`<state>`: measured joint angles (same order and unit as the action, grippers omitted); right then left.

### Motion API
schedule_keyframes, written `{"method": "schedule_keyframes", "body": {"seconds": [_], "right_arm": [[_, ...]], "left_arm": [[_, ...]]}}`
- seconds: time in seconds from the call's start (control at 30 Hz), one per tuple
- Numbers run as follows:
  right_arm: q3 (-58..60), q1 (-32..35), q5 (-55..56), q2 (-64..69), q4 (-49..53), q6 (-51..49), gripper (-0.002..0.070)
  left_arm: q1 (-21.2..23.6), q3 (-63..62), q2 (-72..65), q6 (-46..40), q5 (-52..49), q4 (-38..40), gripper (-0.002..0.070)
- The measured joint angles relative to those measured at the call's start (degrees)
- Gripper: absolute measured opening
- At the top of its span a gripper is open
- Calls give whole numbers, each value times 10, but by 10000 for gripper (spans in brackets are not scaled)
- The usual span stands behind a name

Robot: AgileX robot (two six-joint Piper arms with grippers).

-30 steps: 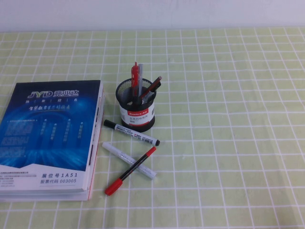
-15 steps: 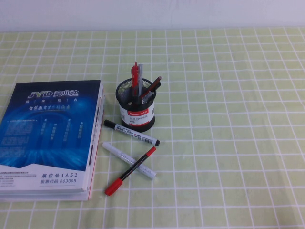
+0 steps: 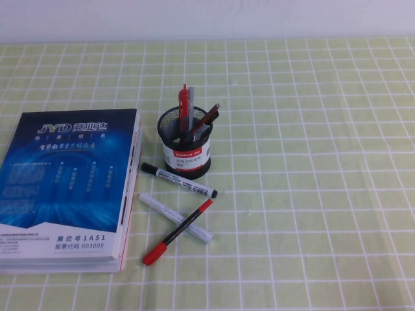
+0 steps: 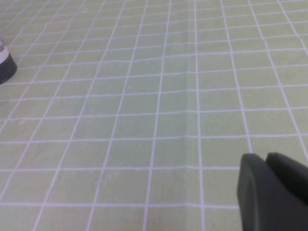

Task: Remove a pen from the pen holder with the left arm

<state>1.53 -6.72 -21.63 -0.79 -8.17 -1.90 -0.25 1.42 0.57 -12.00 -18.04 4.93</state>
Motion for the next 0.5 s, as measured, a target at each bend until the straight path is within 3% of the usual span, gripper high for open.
{"method": "schedule_keyframes", "body": {"seconds": [0.2, 0.5], "right_arm": [[0, 0, 0, 0, 0, 0, -15], [0, 0, 0, 0, 0, 0, -15]], "left_arm": [[0, 0, 0, 5, 30, 6, 0], [0, 0, 0, 106, 169, 114, 0]]}}
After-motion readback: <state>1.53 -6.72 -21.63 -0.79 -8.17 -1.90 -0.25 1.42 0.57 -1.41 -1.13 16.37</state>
